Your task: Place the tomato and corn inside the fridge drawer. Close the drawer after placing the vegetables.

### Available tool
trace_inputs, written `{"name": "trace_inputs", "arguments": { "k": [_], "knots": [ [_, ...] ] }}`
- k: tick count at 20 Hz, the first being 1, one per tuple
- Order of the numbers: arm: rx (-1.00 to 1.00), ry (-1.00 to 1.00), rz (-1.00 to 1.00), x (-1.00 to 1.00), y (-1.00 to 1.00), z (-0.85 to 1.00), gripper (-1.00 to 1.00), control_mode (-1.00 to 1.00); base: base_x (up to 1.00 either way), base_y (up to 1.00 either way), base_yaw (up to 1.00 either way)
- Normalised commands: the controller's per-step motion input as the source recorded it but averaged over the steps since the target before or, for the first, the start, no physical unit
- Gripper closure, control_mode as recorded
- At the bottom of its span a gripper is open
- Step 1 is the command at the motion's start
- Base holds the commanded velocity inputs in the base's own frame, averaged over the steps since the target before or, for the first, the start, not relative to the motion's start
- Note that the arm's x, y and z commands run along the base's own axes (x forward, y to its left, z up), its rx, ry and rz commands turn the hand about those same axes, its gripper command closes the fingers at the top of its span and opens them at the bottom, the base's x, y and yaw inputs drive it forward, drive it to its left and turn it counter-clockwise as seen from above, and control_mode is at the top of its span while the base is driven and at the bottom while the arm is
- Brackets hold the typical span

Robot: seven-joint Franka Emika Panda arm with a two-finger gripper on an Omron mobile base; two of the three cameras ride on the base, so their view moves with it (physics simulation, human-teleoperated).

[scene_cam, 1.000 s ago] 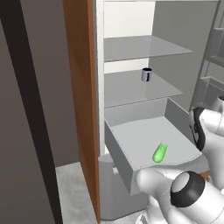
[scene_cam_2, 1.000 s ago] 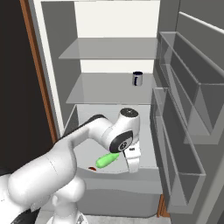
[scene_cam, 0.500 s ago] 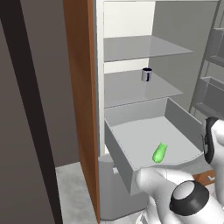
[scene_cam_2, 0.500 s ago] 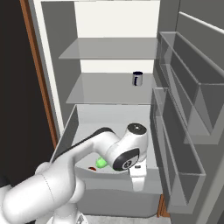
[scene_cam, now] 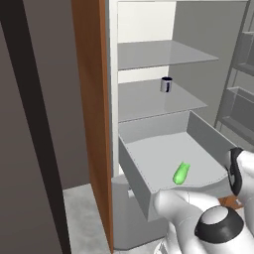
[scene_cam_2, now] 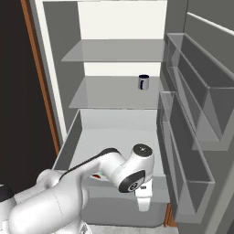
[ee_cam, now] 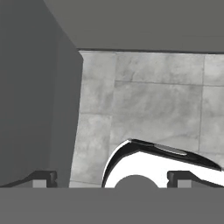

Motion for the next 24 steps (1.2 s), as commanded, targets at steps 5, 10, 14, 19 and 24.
{"name": "trace_inputs", "arguments": {
  "k": [5,10,14,19,24],
  "knots": [
    [0.00,0.00,0.00,0.00,-0.03,-0.65,-1.00,-1.00,0.00,0.00,0.00],
    [0.00,0.00,0.00,0.11,0.00,-0.52,-1.00,-1.00,0.00,0.00,0.00],
    [0.01,0.00,0.00,0.20,0.00,-0.25,-1.00,-1.00,0.00,0.00,0.00],
    [0.01,0.00,0.00,0.33,0.04,-0.15,-1.00,-1.00,0.00,0.00,0.00],
    [0.03,-0.01,0.00,0.42,0.13,-0.03,-1.00,-1.00,0.00,0.00,0.00]
  ]
}}
